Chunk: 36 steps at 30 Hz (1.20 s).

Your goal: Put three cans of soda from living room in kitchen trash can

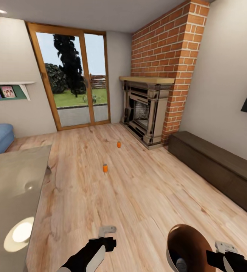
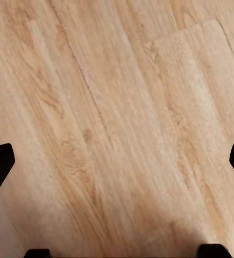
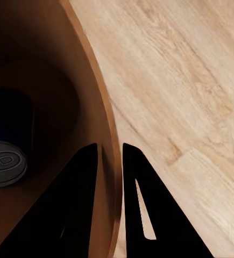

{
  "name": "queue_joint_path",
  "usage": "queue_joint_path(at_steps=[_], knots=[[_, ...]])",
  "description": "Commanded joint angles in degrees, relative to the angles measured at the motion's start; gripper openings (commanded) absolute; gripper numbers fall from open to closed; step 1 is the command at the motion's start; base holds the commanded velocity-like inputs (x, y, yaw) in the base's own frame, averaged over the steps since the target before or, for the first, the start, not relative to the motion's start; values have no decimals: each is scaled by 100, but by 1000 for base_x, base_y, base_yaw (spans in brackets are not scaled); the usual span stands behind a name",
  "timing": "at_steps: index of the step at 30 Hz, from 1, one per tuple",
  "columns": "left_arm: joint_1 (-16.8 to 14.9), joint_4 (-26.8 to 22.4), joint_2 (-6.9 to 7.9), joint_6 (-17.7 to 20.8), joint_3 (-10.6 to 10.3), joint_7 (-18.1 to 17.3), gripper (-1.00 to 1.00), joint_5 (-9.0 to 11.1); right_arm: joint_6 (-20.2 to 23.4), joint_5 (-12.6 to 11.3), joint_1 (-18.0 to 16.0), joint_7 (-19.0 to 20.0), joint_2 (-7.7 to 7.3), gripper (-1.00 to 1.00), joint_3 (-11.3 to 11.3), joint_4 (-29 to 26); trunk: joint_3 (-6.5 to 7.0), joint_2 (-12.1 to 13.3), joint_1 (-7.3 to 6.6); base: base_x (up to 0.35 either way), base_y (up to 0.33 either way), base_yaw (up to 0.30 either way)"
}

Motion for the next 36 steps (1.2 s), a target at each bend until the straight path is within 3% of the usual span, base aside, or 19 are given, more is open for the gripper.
queue_joint_path(at_steps=[1, 9, 36], knots=[[0, 0, 0, -4, 0, 0, 100, 0, 5, -63, -3, 44, 0, -100, -13, -4, -3, 0, 0, 339, -45, 239], [-1, 4, 0, -19, 0, -6, 100, 0, 5, -64, -3, 44, 0, -100, -13, -4, -20, 0, 0, 343, -14, 136], [0, 5, 0, -35, 0, -9, 100, 0, 5, -63, -3, 53, -7, -100, -13, -4, -22, 0, 0, 345, -72, 4]])
